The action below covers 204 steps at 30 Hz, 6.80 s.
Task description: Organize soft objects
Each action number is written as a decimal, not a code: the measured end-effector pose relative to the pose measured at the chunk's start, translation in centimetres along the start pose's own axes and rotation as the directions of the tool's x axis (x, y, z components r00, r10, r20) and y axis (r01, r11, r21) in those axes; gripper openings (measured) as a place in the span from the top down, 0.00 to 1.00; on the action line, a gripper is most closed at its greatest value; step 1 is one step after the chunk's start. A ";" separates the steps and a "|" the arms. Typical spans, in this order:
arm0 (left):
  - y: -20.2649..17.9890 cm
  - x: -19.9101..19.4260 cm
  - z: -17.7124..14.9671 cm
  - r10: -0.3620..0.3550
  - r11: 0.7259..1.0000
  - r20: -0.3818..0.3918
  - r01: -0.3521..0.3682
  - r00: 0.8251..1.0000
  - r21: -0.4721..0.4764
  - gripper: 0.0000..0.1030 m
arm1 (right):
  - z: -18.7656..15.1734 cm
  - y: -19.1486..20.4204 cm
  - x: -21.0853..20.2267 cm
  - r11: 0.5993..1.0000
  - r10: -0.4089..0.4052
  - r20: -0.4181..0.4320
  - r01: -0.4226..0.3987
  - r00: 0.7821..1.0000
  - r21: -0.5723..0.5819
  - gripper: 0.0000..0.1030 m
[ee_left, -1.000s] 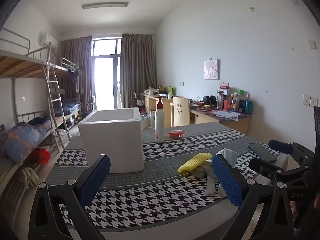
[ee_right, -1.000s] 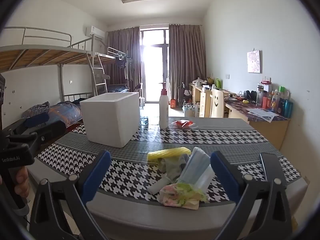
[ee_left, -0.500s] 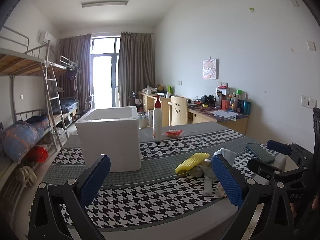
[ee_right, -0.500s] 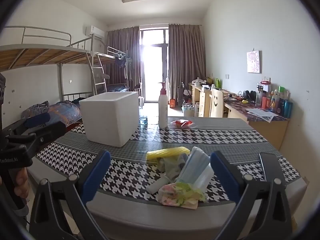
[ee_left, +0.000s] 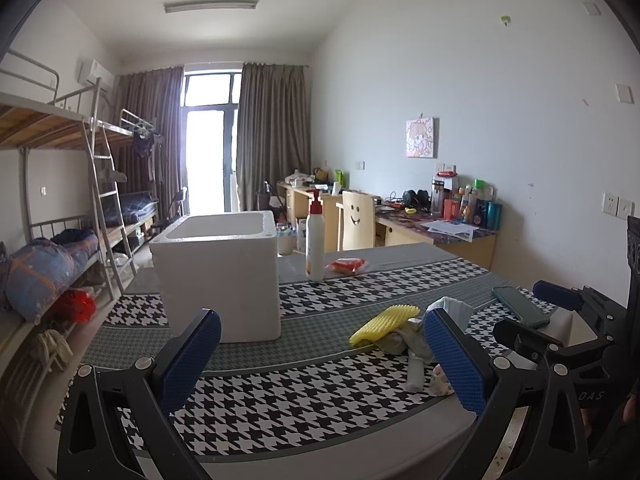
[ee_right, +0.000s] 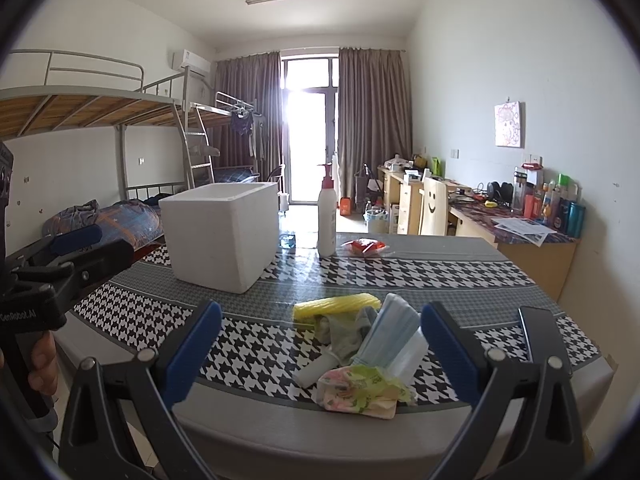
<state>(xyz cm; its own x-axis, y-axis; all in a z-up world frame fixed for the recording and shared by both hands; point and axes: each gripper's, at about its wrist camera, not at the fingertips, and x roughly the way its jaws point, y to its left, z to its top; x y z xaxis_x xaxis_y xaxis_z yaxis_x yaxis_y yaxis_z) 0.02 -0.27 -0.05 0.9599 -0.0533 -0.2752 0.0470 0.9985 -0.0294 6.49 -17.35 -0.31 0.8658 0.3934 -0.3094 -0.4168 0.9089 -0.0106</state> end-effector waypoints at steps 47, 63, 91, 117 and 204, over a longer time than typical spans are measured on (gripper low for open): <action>-1.0 6.0 0.7 -0.033 0.999 -0.115 0.035 0.993 0.017 0.01 | 0.2 -2.6 3.4 1.000 -0.016 -0.066 0.017 0.998 0.009 0.02; -2.9 10.4 0.5 -0.054 0.994 -0.209 0.073 0.976 0.081 0.01 | -0.2 -5.8 4.8 0.998 -0.034 -0.101 0.039 0.994 0.056 0.02; -5.9 17.9 -1.0 -0.115 0.969 -0.405 0.192 0.907 0.155 0.14 | -1.4 -9.0 7.5 0.992 -0.049 -0.164 0.068 0.985 0.107 0.03; -6.7 23.5 -2.6 -0.149 0.963 -0.551 0.247 0.821 0.108 0.56 | -2.4 -10.3 9.1 0.986 -0.048 -0.205 0.079 0.977 0.144 0.03; -2.2 13.6 2.0 -0.287 0.955 -0.312 0.294 0.906 -0.025 0.87 | -0.4 -5.4 10.7 0.992 0.121 -0.295 -0.103 0.948 0.078 0.85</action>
<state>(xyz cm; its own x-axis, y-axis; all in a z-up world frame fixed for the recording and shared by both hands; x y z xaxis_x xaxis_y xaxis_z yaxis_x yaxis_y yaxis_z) 13.53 -3.12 -1.77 0.7698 -0.3397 -0.5404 0.3203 0.9379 -0.1333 17.90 -18.05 -3.91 0.6881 0.4423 -0.5753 -0.4805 0.8718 0.0955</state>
